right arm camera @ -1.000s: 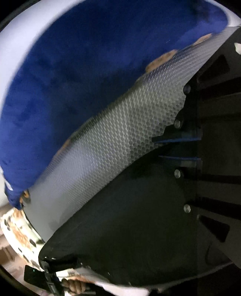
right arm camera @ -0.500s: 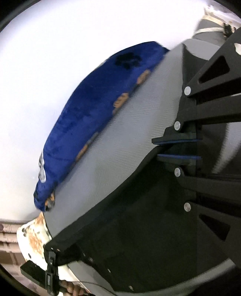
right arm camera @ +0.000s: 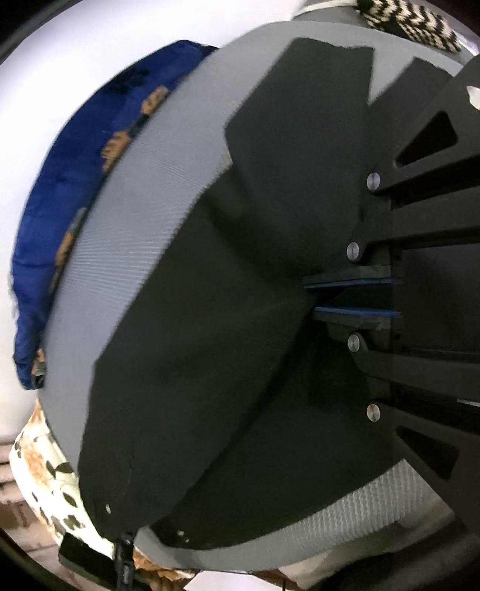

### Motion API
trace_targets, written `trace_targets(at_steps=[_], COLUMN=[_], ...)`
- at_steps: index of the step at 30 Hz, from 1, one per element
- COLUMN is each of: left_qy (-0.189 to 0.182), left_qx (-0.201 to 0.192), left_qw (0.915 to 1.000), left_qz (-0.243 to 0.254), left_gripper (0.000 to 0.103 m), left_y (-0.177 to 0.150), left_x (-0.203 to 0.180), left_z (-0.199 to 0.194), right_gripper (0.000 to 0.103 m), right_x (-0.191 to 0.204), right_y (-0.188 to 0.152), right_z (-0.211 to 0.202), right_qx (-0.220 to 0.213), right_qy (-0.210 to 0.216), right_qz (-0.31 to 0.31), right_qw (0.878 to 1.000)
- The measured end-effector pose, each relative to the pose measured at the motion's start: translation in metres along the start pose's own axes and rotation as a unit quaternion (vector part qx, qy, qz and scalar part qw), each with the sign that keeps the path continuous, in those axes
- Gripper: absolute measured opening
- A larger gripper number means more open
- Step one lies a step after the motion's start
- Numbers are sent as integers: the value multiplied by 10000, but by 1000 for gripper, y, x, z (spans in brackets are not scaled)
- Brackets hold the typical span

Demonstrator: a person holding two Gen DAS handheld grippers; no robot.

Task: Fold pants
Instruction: 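Lay one trouser leg over the other with the left tool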

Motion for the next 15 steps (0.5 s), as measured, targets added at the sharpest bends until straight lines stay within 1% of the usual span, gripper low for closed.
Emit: trace_targets(at_steps=[2,4,7,9,11,13,14,15], left_qy=[122,177,111,114,213,352,360,403], left_qx=[136,183,235,280,358,369,362,326], left_qw=[9998,9997,9996,9995,9991,9986,9986,9986], left_qz=[1,-11,-76,27,104,115,112,93], left_gripper=[14,14,15,17,21,30,31,35], left_y=[-7,-11,-11,-17,-21,-24,-25,-27], left_x=[1,2,0,0,1,2,1,1], left_z=[8,12,9,6,3,-2,-5,-10], right_gripper=[7,7,8,8,8,9,9,9], right_x=[0,1,3,3,4,4,4,6], right_y=[-1,-2,-1,0,-1,-1,-2,-3], right_z=[6,6,5,4,5,5,5,4], right_qx=[29,15,43,45,43,34,28,21], right_qy=[-43,-97,-133,-143,-147,-139,-134,-126], right_qz=[56,57,64,65,101,140,150,169], right_qw=[10000,9999,9999,9999,9998,9998,9998,9998])
Point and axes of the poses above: each gripper's, at about its wrist camera, not at the fingertips, and z roughly the way its jaws point, x to its left, y to its top, the point moved 7 cm from there along z, roughly the way its jaws point, and after that the axes turned 6 degrees about y, right-handed, at the moved point
